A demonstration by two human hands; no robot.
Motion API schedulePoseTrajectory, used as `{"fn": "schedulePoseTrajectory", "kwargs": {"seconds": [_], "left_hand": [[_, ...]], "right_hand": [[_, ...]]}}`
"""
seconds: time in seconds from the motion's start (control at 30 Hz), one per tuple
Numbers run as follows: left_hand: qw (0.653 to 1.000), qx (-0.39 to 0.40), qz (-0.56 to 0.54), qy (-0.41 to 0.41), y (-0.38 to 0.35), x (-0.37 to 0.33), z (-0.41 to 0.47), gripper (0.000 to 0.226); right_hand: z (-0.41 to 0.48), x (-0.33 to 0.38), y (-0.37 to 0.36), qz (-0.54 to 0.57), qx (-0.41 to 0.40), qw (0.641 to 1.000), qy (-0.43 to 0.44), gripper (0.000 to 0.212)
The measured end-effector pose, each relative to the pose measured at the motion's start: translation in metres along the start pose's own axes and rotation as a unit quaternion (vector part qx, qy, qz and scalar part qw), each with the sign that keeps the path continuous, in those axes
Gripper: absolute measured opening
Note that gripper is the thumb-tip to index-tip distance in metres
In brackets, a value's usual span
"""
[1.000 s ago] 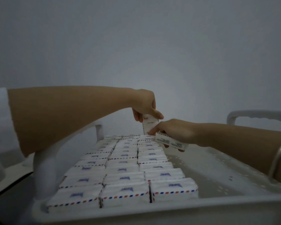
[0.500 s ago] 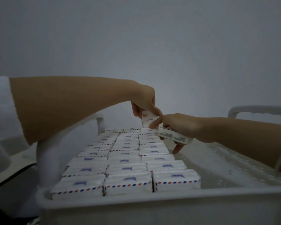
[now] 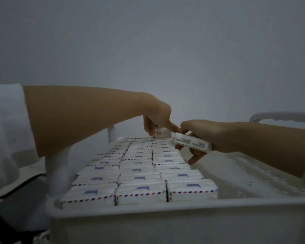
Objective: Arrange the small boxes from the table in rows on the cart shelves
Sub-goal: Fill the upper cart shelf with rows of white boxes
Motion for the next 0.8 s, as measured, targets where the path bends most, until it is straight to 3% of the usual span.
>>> {"fn": "schedulePoseTrajectory", "kwargs": {"seconds": [0.07, 0.17, 0.3, 0.5, 0.67, 0.8], "left_hand": [[1.000, -0.021, 0.018, -0.001, 0.005, 0.001, -0.004, 0.058], [0.993, -0.092, 0.020, -0.067, 0.013, 0.004, -0.012, 0.026], [0.993, -0.021, -0.088, -0.075, 0.013, 0.003, -0.022, 0.048], [0.995, 0.042, -0.076, -0.056, 0.006, 0.002, -0.018, 0.050], [0.995, 0.087, -0.039, -0.017, 0.005, 0.003, -0.021, 0.048], [0.988, 0.152, -0.030, 0.017, 0.009, 0.009, -0.037, 0.051]], "right_hand": [[-0.001, 0.000, -0.001, -0.003, 0.008, 1.000, 0.001, 0.030], [-0.002, 0.001, -0.001, -0.014, 0.019, 1.000, -0.003, 0.031], [-0.008, 0.000, -0.001, -0.040, 0.063, 0.997, -0.019, 0.036], [-0.008, 0.002, -0.001, -0.055, 0.071, 0.996, -0.026, 0.035], [-0.015, 0.013, 0.010, -0.196, -0.054, 0.979, -0.012, 0.028], [-0.052, 0.025, 0.025, -0.178, -0.121, 0.976, 0.035, 0.018]]}}
Point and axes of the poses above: each hand's wrist, its own z-axis towards the middle knuckle, its own y-axis out of the back of the hand, x = y × z, the point moved 1 cm from there along z, towards the middle knuckle, and after that the axes turned 11 degrees about -z, right-handed, at the moved point
